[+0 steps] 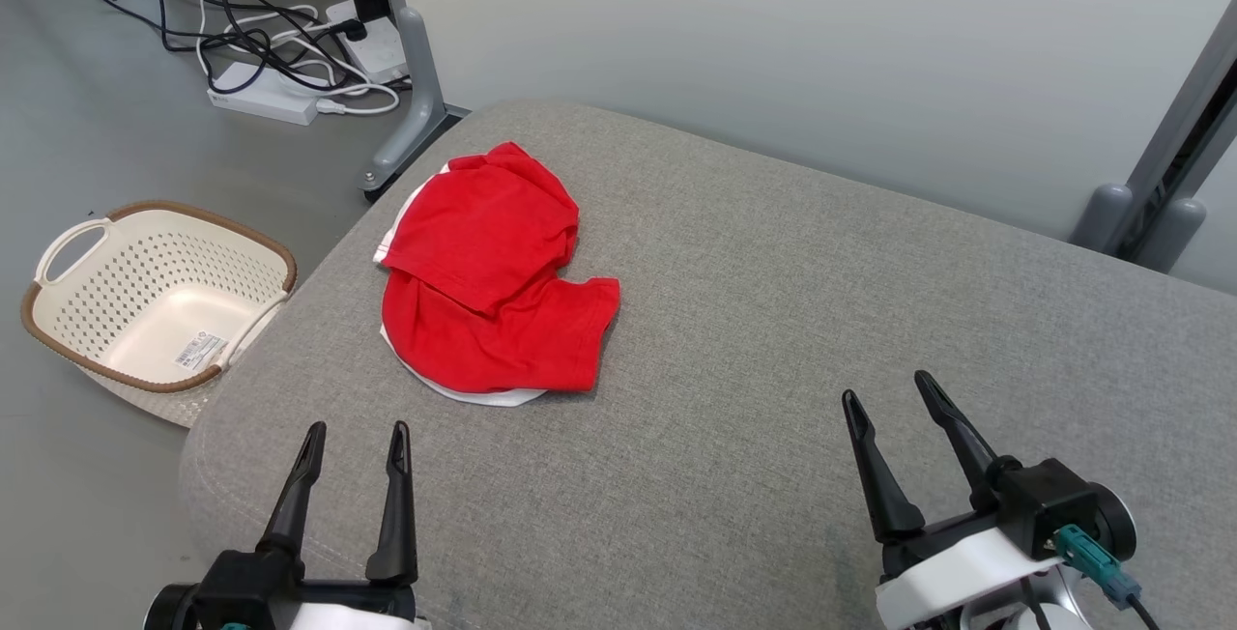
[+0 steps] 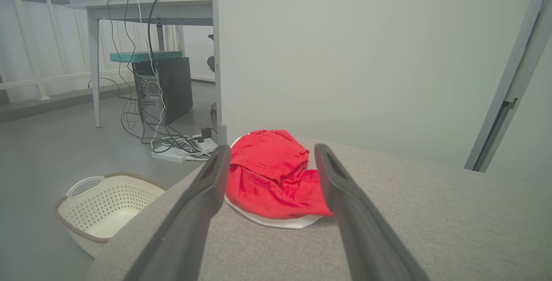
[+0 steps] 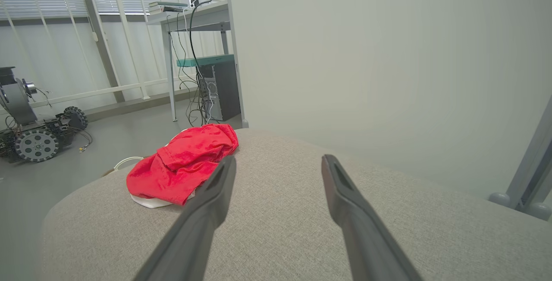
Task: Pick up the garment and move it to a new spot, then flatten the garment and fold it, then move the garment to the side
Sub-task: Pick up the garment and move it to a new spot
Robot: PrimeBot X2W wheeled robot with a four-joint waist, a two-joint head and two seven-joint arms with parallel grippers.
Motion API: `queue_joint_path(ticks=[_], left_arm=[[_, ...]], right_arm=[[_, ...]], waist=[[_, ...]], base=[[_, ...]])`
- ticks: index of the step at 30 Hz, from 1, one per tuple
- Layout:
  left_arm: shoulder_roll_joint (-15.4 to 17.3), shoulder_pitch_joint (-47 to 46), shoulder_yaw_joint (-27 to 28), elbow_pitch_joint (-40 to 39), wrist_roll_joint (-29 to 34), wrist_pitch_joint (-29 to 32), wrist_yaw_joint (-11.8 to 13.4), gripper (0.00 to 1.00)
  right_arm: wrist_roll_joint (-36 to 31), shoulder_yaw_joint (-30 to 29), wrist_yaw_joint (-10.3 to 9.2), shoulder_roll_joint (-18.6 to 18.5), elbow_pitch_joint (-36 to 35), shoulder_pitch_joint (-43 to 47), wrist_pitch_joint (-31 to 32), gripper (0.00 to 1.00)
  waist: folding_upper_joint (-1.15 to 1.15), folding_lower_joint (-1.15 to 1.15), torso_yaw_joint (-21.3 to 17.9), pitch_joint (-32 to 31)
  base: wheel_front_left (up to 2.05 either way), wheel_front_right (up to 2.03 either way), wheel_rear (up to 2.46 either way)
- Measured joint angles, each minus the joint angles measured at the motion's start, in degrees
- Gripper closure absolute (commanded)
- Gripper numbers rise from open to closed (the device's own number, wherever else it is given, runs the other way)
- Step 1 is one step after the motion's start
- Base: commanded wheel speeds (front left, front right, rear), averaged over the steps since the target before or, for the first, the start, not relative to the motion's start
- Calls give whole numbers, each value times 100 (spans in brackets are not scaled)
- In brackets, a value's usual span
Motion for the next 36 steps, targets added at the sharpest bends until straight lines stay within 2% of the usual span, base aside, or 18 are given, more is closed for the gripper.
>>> queue_joint_path(ticks=[6,13,16,19,23,31,36], left_arm=[[0,-23,36,47,-2,0,-62,0],[19,-587,514,385,12,0,-438,0],[149,-995,630,717,112,0,-610,0],[438,-1448,742,1321,151,0,-712,0],[711,-2313,894,2081,-69,116,-818,0],[1328,-4029,868,3342,-791,1310,-969,0],[1671,-4752,497,3956,-1101,2214,-995,0]], right_arm=[[-29,-149,0,-11,-135,27,0,0],[-269,-194,0,-179,-516,-53,0,0],[-337,-171,-1,-355,-697,-210,0,0],[-414,-144,0,-447,-968,-338,62,0],[-466,-65,0,-582,-1451,-583,234,0],[-566,91,-1,-798,-2176,-847,556,0],[-606,141,-1,-931,-2352,-925,645,0]], waist=[[0,0,-13,70],[0,0,-77,469],[0,0,-182,762],[0,0,-321,1061],[0,0,-524,1496],[0,0,-977,2302],[0,0,-1235,2687]], base=[[0,0,0],[0,0,0],[0,0,0],[0,0,0],[0,0,0],[0,0,0],[0,0,0]])
